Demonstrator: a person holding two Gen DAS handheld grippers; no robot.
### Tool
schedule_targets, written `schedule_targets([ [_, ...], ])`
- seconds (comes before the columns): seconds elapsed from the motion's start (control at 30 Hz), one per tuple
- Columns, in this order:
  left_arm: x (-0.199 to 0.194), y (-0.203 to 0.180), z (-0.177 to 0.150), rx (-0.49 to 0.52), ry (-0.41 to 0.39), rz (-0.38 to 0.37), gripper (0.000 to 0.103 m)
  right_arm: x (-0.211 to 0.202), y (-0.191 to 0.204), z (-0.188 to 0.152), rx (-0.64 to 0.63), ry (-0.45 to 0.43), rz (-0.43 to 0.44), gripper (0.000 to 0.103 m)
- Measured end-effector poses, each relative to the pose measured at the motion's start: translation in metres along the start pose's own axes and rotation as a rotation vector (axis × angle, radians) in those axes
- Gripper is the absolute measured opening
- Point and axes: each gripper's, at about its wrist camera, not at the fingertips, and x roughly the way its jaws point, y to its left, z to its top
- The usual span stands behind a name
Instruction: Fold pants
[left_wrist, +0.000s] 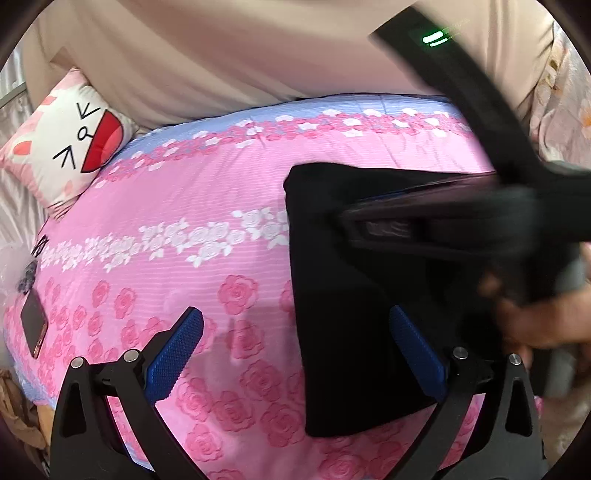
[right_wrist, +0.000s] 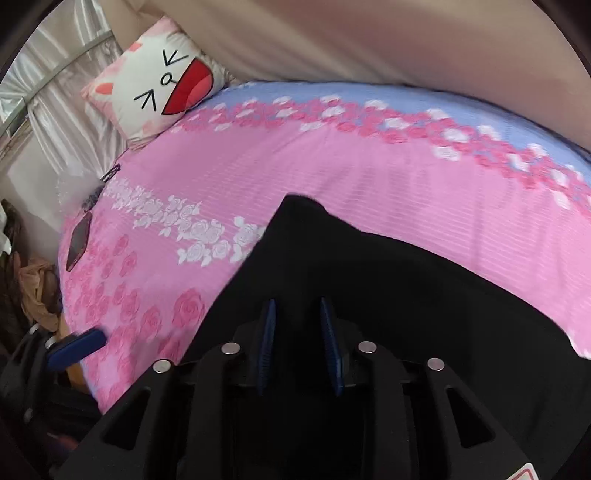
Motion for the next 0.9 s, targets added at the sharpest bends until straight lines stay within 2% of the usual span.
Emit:
schedule_targets([
  [0.07, 0.001, 0.005, -0.001, -0.011, 0.011, -0.008, 0.098, -0.003, 0.0, 0.005, 0.014, -0.013, 0.009, 0.032],
  [0.13, 0.002, 0.008, -0.001, -0.023, 0.023, -0.025, 0.098, -0.032, -0.003, -0.003, 0.051, -0.077, 0.038, 0.032],
  [0.2, -0.001, 0.008, 0.0, -0.021, 0.016, -0.025, 0.098, -0.066, -0.005, -0.018, 0.073, -0.149, 0.031, 0.032],
  [0.3, -0.007, 0.006, 0.001, -0.005, -0.01, -0.01, 0.098, -0.12, -0.029, -0.06, 0.128, -0.206, -0.053, 0.032],
  [0.37, -0.008, 0.002, 0.004, -0.002, -0.015, -0.024, 0.098, -0.141, -0.051, -0.088, 0.17, -0.195, -0.128, 0.032],
  [0.4, -0.008, -0.001, 0.005, 0.002, -0.017, -0.032, 0.098, -0.149, -0.068, -0.106, 0.202, -0.173, -0.197, 0.032],
  [0.5, -0.004, -0.017, 0.009, 0.027, -0.011, -0.025, 0.098, -0.154, -0.111, -0.147, 0.32, -0.116, -0.341, 0.028],
  [0.53, -0.002, -0.026, 0.011, 0.043, -0.005, -0.025, 0.098, -0.159, -0.122, -0.159, 0.357, -0.125, -0.36, 0.039],
  [0.57, -0.001, -0.032, 0.011, 0.053, -0.005, -0.023, 0.098, -0.165, -0.127, -0.166, 0.391, -0.147, -0.338, 0.047],
  [0.6, 0.0, -0.04, 0.012, 0.073, -0.005, -0.012, 0.098, -0.175, -0.13, -0.173, 0.437, -0.179, -0.304, 0.047],
  [0.63, 0.0, -0.045, 0.012, 0.085, -0.005, -0.002, 0.098, -0.182, -0.129, -0.174, 0.44, -0.199, -0.316, 0.047],
  [0.73, -0.001, -0.058, 0.012, 0.107, -0.008, 0.025, 0.098, -0.197, -0.114, -0.173, 0.388, -0.251, -0.385, 0.047],
  [0.8, -0.001, -0.062, 0.013, 0.106, -0.007, 0.026, 0.098, -0.204, -0.106, -0.171, 0.371, -0.283, -0.359, 0.047],
  [0.9, -0.001, -0.067, 0.012, 0.104, 0.001, 0.036, 0.098, -0.204, -0.098, -0.169, 0.336, -0.287, -0.342, 0.047],
])
